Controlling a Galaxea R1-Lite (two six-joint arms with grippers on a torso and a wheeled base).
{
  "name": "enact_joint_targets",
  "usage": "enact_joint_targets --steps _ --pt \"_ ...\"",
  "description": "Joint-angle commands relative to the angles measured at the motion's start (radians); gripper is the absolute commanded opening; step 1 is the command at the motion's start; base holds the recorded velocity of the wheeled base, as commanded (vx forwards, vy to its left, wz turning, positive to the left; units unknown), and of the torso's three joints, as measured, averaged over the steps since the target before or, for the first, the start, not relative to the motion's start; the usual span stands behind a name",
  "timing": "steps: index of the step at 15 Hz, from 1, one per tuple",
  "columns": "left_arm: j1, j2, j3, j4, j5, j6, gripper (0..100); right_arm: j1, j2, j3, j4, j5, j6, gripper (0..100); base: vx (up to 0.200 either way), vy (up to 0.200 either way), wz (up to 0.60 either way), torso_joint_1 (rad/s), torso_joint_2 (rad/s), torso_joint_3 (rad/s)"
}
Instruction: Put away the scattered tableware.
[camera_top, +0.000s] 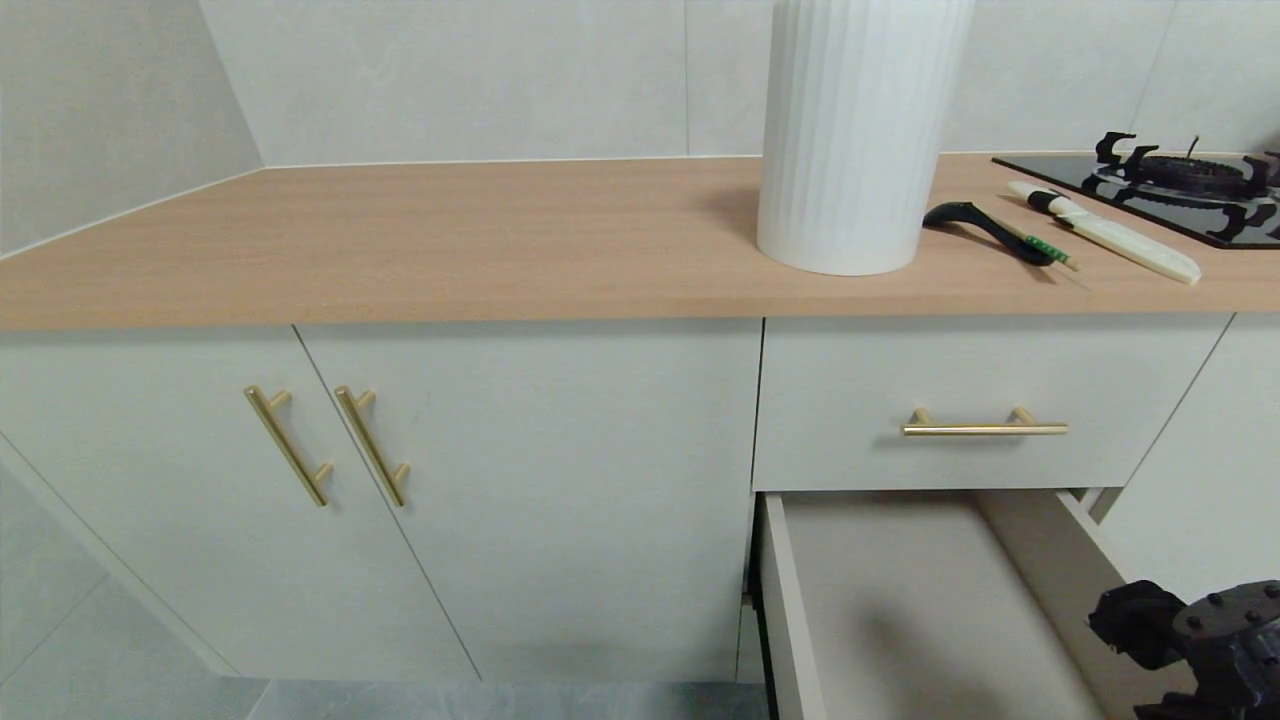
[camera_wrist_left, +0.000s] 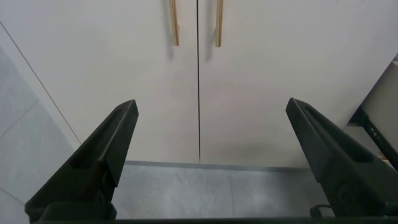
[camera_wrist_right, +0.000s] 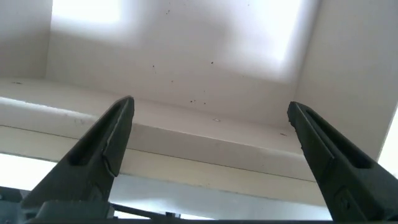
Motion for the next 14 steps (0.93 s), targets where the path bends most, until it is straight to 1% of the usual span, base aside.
enact_joint_targets --steps 1,4,6,8,9,11,12,14 --pt "0.0 0.001 0.0 -0.001 0.0 0.0 100 -0.001 -0.031 -0.028 -0.001 -0.003 0.0 100 0.0 0.0 0.0 0.0 0.0 0.0" --pt "0.0 0.001 0.0 -0.001 0.0 0.0 100 -0.038 -0.107 -0.278 0.094 0.004 0.0 100 0.0 0.0 0.0 0.0 0.0 0.0" --pt "0.0 0.001 0.0 -0.001 0.0 0.0 100 -0.047 -0.149 -0.493 0.237 0.011 0.0 100 0.0 0.0 0.0 0.0 0.0 0.0" --pt "0.0 0.001 0.0 -0.001 0.0 0.0 100 -0.052 -0.172 -0.687 0.433 0.011 -0.005 100 0.0 0.0 0.0 0.0 0.0 0.0" --pt "0.0 0.001 0.0 -0.001 0.0 0.0 100 -0.052 -0.178 -0.758 0.511 0.017 0.001 100 0.0 0.0 0.0 0.0 0.0 0.0" --pt "0.0 0.001 0.0 -0.001 0.0 0.0 100 -0.081 -0.193 -0.761 0.516 0.094 -0.005 100 0.0 0.0 0.0 0.0 0.0 0.0" --pt "0.0 0.001 0.0 -0.001 0.0 0.0 100 -0.111 -0.19 -0.76 0.514 0.109 -0.008 100 0.0 0.0 0.0 0.0 0.0 0.0" --pt "0.0 0.001 0.0 -0.001 0.0 0.0 100 -0.168 -0.196 -0.75 0.455 0.122 -0.045 100 0.0 0.0 0.0 0.0 0.0 0.0"
